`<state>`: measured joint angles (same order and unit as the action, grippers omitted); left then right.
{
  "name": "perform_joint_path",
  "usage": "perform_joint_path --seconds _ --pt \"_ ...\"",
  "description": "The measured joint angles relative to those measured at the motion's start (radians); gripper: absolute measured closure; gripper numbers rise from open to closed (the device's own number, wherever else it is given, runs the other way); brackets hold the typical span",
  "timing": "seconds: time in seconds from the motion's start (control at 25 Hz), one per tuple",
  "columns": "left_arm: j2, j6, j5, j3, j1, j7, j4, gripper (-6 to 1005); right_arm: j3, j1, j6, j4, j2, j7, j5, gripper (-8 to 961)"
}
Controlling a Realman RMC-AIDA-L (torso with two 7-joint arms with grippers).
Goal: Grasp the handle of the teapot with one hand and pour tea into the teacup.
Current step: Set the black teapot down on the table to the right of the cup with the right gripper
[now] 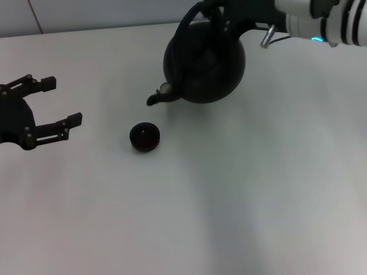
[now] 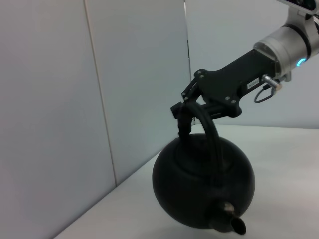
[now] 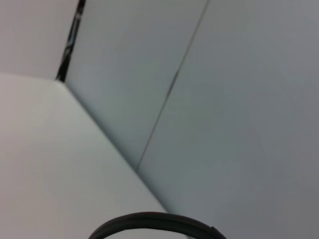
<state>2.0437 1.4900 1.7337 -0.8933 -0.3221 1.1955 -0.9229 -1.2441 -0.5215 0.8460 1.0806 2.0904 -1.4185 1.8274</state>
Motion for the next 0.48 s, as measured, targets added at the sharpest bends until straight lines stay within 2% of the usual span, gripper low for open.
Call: perform_joint_path --seconds 0.16,0.48 --pt "0.0 0.004 0.0 0.005 0.002 0.007 -0.009 138 0.008 0.036 -0.001 0.007 0.0 0.001 -0.087 839" --pt "0.001 0.019 0.0 0.006 0.005 0.008 -0.013 138 0.01 0.088 -0.002 0.004 0.0 -0.008 -0.158 839"
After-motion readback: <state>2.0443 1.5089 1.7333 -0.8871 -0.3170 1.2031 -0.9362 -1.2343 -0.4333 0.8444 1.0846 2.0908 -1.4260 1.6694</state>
